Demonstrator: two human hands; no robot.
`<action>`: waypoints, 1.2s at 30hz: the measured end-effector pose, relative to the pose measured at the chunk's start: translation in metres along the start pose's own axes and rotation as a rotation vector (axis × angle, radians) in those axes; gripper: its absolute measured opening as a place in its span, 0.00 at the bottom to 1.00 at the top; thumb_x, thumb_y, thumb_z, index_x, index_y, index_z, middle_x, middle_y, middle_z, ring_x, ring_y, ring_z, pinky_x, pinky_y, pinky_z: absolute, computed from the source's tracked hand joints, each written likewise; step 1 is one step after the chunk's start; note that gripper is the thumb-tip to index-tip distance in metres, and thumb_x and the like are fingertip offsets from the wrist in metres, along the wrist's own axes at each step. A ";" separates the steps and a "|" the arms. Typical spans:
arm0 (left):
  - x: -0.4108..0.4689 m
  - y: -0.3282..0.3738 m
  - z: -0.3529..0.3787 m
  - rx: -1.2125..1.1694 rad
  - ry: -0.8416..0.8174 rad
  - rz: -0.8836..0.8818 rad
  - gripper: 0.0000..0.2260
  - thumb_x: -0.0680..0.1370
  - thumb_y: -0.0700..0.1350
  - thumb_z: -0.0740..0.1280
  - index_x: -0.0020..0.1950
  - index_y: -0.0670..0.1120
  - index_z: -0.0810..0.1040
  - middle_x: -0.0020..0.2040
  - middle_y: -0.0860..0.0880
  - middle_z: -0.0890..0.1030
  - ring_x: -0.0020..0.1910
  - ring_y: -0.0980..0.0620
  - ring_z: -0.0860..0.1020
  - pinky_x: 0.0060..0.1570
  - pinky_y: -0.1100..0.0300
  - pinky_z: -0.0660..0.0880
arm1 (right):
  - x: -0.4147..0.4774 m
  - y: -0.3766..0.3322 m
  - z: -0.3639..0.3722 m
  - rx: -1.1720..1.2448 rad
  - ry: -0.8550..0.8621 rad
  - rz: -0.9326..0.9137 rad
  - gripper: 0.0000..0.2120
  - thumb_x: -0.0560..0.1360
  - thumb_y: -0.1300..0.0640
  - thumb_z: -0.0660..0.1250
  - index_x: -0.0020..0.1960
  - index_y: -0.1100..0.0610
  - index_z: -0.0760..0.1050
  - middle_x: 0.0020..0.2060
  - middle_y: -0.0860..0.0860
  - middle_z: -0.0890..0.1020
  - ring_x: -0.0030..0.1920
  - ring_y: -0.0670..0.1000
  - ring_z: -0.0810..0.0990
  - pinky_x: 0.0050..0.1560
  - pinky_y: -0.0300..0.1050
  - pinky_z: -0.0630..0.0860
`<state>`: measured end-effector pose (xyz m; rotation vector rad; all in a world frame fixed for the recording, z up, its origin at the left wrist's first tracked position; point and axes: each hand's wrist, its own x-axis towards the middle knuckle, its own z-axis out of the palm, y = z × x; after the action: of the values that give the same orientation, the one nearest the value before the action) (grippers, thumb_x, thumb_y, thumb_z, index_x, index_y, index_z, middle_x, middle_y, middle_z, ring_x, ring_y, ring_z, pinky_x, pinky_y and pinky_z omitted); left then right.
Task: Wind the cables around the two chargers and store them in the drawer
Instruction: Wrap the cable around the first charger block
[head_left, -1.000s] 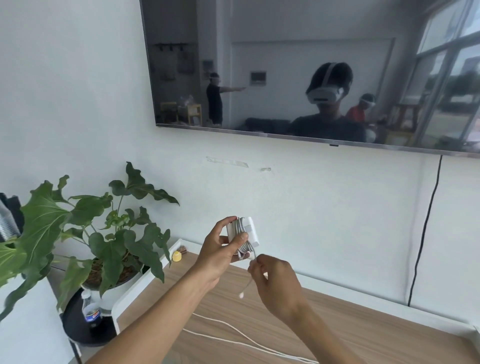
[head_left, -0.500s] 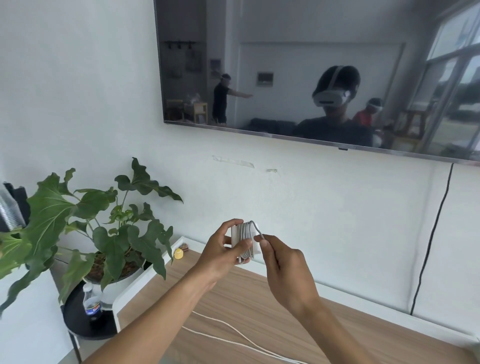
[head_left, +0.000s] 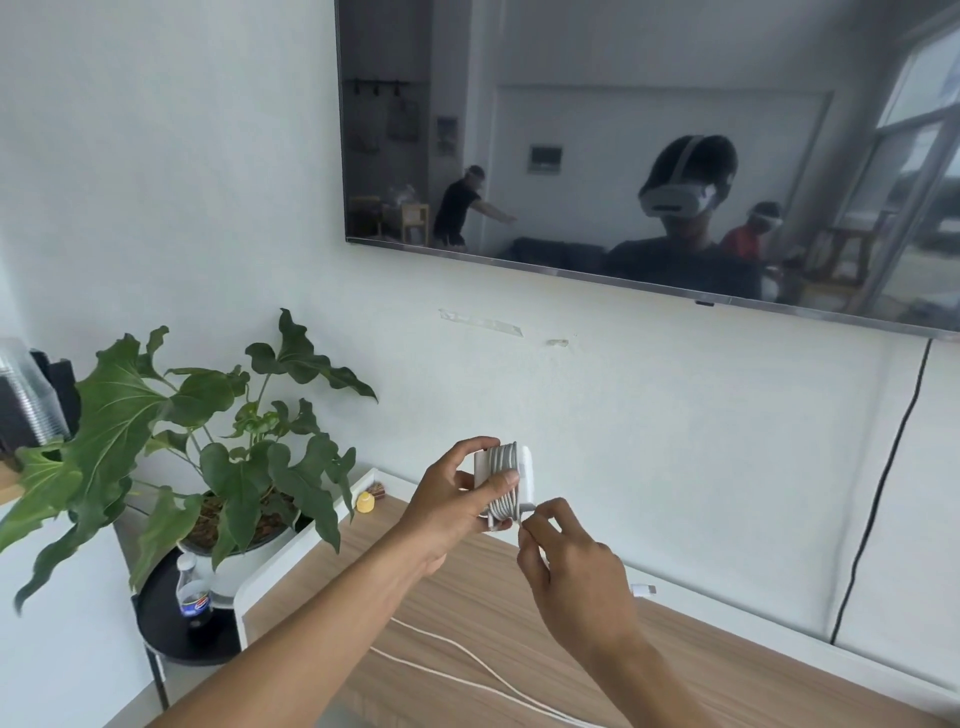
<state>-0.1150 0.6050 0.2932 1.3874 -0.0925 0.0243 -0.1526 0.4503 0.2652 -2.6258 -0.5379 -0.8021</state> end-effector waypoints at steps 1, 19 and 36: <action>0.000 0.000 0.000 0.045 -0.003 0.014 0.18 0.72 0.43 0.75 0.59 0.53 0.78 0.43 0.38 0.78 0.37 0.45 0.82 0.41 0.48 0.82 | 0.000 0.000 0.000 -0.048 -0.009 -0.023 0.10 0.76 0.48 0.54 0.44 0.48 0.72 0.46 0.45 0.75 0.21 0.53 0.72 0.19 0.43 0.65; -0.004 -0.001 0.003 -0.061 0.001 -0.152 0.15 0.75 0.48 0.71 0.62 0.52 0.76 0.43 0.39 0.81 0.37 0.47 0.82 0.42 0.52 0.81 | -0.003 -0.001 -0.003 0.669 -0.043 -0.049 0.14 0.79 0.58 0.57 0.40 0.58 0.78 0.66 0.34 0.71 0.33 0.47 0.77 0.37 0.35 0.70; -0.002 0.006 0.013 0.025 0.086 -0.087 0.06 0.78 0.42 0.67 0.54 0.49 0.76 0.47 0.38 0.80 0.36 0.44 0.82 0.33 0.52 0.81 | -0.022 0.012 0.007 0.339 0.197 -0.005 0.10 0.80 0.51 0.59 0.51 0.46 0.79 0.47 0.41 0.72 0.28 0.43 0.69 0.25 0.40 0.69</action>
<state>-0.1185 0.5932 0.3008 1.4126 0.0400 0.0132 -0.1608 0.4374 0.2446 -2.2117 -0.5700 -0.8740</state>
